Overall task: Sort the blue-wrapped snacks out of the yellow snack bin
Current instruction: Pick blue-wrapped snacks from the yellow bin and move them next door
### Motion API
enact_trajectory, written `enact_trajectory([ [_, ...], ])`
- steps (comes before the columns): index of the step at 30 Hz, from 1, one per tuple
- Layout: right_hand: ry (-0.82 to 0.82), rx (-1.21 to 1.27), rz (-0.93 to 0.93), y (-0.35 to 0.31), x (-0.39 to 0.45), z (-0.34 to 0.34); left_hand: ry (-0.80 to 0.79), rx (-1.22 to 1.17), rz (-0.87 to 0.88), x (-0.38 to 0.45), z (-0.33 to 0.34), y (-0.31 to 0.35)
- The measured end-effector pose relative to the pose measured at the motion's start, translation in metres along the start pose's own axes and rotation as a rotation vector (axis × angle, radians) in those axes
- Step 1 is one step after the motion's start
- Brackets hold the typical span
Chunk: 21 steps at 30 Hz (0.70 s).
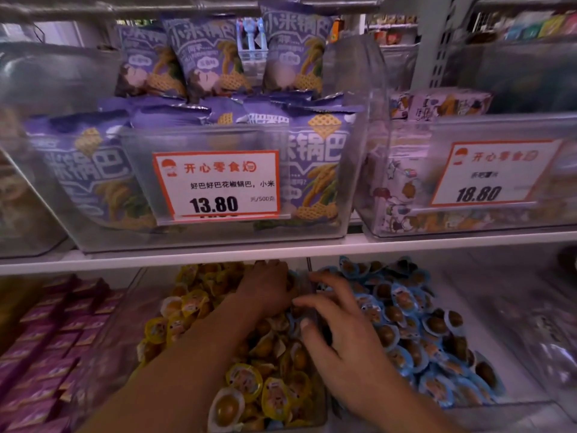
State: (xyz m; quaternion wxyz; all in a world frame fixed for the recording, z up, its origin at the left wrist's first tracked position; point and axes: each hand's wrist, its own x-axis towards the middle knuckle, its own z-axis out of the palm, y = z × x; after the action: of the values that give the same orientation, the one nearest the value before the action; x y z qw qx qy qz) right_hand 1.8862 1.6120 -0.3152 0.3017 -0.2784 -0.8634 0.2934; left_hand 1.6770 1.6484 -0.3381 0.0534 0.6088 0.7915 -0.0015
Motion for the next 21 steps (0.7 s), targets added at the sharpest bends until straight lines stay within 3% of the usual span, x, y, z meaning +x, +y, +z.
enact_trajectory([
  [2, -0.008, -0.002, 0.005, 0.001, 0.000, 0.000, -0.041, -0.125, 0.037, 0.003, 0.001, 0.006],
  [5, -0.008, 0.004, 0.005, 0.001, 0.000, 0.000, -0.112, -0.282, -0.066, 0.008, -0.001, 0.015],
  [13, 0.013, 0.006, -0.011, -0.002, -0.001, -0.001, -0.275, 0.116, 0.007, 0.015, 0.008, 0.018],
  [16, 0.008, 0.020, -0.017, -0.002, -0.001, -0.002, -0.325, 0.100, 0.085, 0.017, -0.001, 0.010],
  [21, 0.002, 0.026, -0.014, -0.001, 0.000, -0.002, -0.218, -0.017, 0.179, 0.008, -0.004, 0.002],
])
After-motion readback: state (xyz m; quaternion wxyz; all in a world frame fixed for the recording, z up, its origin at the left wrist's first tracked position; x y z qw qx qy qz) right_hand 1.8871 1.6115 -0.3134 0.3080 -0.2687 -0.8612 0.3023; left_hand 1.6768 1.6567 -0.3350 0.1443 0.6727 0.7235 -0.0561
